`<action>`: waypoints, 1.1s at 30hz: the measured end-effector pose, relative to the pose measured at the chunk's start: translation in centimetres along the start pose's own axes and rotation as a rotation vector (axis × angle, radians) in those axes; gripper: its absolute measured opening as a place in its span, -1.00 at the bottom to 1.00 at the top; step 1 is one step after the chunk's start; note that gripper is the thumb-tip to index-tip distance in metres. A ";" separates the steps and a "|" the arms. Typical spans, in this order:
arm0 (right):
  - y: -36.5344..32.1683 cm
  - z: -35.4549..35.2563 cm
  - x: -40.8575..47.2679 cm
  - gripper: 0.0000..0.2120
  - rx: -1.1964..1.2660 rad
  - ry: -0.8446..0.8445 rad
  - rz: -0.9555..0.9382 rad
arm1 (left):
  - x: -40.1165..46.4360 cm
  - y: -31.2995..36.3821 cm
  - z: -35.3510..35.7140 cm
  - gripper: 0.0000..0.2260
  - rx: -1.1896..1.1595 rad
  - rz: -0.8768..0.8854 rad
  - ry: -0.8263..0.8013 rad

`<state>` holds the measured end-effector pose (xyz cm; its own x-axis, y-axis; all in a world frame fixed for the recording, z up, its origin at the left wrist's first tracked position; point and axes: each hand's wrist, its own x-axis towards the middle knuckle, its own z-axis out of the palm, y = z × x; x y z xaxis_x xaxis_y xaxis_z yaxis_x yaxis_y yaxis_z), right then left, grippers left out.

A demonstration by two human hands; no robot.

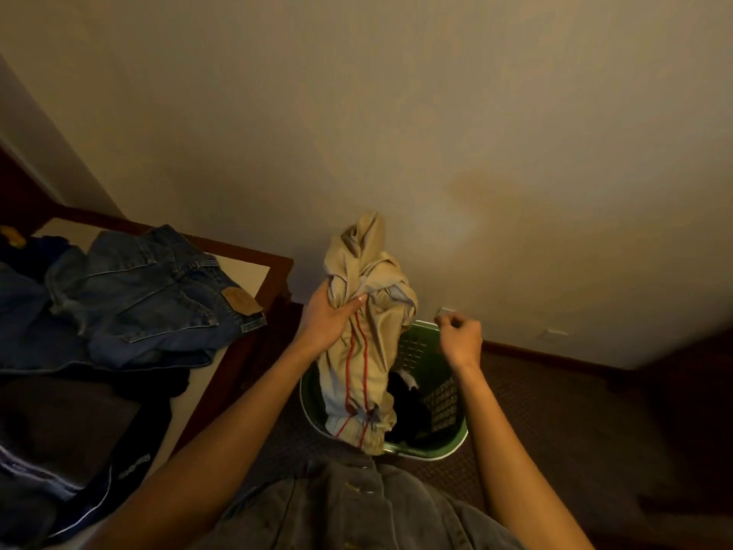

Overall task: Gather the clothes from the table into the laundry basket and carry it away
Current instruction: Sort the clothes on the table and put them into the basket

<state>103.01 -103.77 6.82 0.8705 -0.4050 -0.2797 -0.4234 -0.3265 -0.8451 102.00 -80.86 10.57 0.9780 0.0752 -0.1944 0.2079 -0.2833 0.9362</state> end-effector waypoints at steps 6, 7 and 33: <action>-0.5 -0.2 -1.5 -0.81 0.061 0.005 -0.110 | -0.4 -1.6 2.2 -0.29 0.011 -0.061 -0.128; -0.3 -0.1 -1.6 -0.82 0.061 0.006 -0.112 | -0.8 -2.3 2.4 -0.23 -0.008 -0.086 -0.173; 0.8 18.5 -18.5 -0.85 -0.255 -0.749 -0.358 | -23.5 -16.5 -12.6 -0.52 -0.146 -0.395 0.590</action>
<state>91.21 -80.73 2.88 0.8601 0.3985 -0.3184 -0.0577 -0.5443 -0.8369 75.37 -65.88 3.40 0.6506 0.6606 -0.3745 0.4997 -0.0011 0.8662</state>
